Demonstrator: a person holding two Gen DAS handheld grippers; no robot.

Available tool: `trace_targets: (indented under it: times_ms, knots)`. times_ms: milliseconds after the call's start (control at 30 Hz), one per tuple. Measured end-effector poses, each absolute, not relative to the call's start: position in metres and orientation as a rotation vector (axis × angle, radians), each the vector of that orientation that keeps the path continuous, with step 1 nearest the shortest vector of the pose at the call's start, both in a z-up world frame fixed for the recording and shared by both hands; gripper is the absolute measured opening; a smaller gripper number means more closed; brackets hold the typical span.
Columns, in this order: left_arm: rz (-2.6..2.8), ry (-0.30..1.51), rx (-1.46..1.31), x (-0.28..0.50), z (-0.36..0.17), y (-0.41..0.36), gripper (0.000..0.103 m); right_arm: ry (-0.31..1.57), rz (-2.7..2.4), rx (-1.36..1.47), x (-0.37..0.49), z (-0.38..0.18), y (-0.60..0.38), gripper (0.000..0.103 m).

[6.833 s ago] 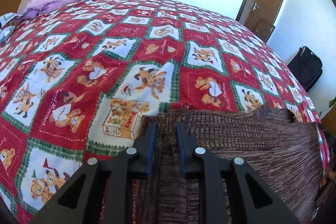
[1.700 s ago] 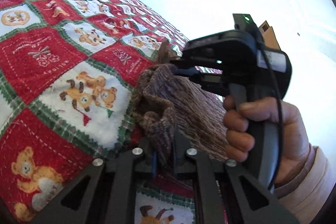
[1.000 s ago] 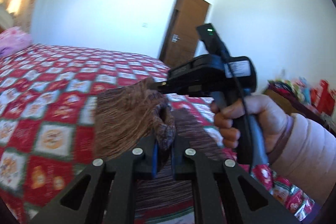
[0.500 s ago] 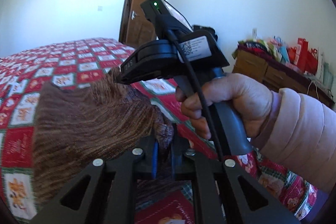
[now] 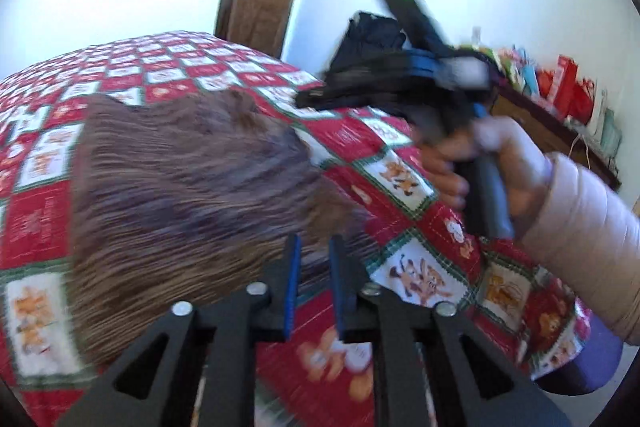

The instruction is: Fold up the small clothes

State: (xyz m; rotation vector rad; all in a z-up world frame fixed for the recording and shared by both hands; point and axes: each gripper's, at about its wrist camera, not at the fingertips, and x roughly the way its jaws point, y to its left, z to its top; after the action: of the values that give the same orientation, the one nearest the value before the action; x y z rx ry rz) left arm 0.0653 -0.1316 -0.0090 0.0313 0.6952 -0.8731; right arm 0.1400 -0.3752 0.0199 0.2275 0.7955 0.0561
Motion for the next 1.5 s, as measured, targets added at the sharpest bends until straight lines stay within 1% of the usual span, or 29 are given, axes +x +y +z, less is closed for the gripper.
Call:
trace_targets:
  times_ms: [67, 133, 267, 333, 400, 467, 533, 633, 733, 833, 933, 1033, 1100, 1200, 1233, 1300, 1333, 1400, 1467, 1500]
  knots:
    - [-0.825, 0.669, -0.017, 0.066, 0.0, -0.107, 0.047, 0.775, 0.1, 0.313, 0.123, 0.025, -0.374, 0.027]
    - [-0.764, 0.658, -0.051, 0.076, 0.0, -0.095, 0.056, 0.743, 0.113, 0.323, 0.105, 0.026, -0.361, 0.027]
    - [-0.596, 0.699, -0.042, 0.104, -0.005, -0.088, 0.056, 0.706, 0.094, 0.149, 0.091, 0.024, -0.314, 0.026]
    - [-0.499, 0.747, 0.002, 0.12, -0.014, -0.092, 0.056, 0.721, 0.115, 0.152, 0.092, 0.016, -0.301, 0.026]
    - [-0.38, 0.838, 0.059, 0.133, -0.031, -0.094, 0.056, 0.767, 0.111, 0.161, 0.097, 0.001, -0.296, 0.026]
    - [-0.378, 0.881, 0.028, 0.131, -0.042, -0.09, 0.057, 0.863, 0.089, 0.19, 0.103, -0.026, -0.294, 0.026]
    - [-0.377, 0.859, 0.023, 0.122, -0.043, -0.087, 0.057, 0.804, 0.08, 0.181, 0.091, -0.032, -0.29, 0.026]
    - [-0.374, 0.831, 0.063, 0.11, -0.042, -0.09, 0.058, 0.793, 0.045, 0.163, 0.079, -0.034, -0.282, 0.026]
    - [-0.395, 0.869, 0.027, 0.111, -0.036, -0.084, 0.057, 0.784, 0.02, 0.097, 0.072, -0.034, -0.271, 0.027]
    - [-0.402, 0.849, -0.036, 0.123, -0.017, -0.071, 0.058, 0.778, 0.052, 0.04, 0.071, -0.014, -0.263, 0.026]
    - [-0.354, 0.814, -0.057, 0.136, -0.006, -0.068, 0.069, 0.676, 0.133, 0.082, 0.083, 0.022, -0.259, 0.026]
    - [-0.296, 0.825, -0.097, 0.158, -0.01, -0.07, 0.069, 0.659, 0.194, 0.137, 0.125, 0.042, -0.247, 0.026]
    - [-0.263, 0.871, -0.125, 0.168, -0.023, -0.07, 0.073, 0.667, 0.215, 0.149, 0.156, 0.044, -0.237, 0.026]
    - [-0.246, 0.885, -0.173, 0.168, -0.038, -0.065, 0.084, 0.73, 0.272, 0.118, 0.217, 0.029, -0.21, 0.026]
    - [-0.243, 0.872, -0.172, 0.166, -0.04, -0.064, 0.086, 0.763, 0.288, 0.107, 0.236, 0.018, -0.201, 0.026]
    - [-0.242, 0.842, -0.129, 0.163, -0.042, -0.067, 0.086, 0.865, 0.329, 0.103, 0.266, -0.016, -0.188, 0.027]
    - [-0.242, 0.833, -0.104, 0.163, -0.043, -0.069, 0.088, 0.874, 0.33, 0.094, 0.276, -0.035, -0.185, 0.028]
    - [-0.25, 0.834, -0.115, 0.165, -0.043, -0.067, 0.09, 0.85, 0.343, 0.189, 0.283, -0.035, -0.194, 0.028]
    - [-0.253, 0.839, -0.125, 0.168, -0.045, -0.067, 0.094, 0.852, 0.354, 0.218, 0.284, -0.036, -0.198, 0.028]
    - [-0.248, 0.839, -0.117, 0.169, -0.045, -0.069, 0.095, 0.849, 0.356, 0.227, 0.283, -0.035, -0.2, 0.028]
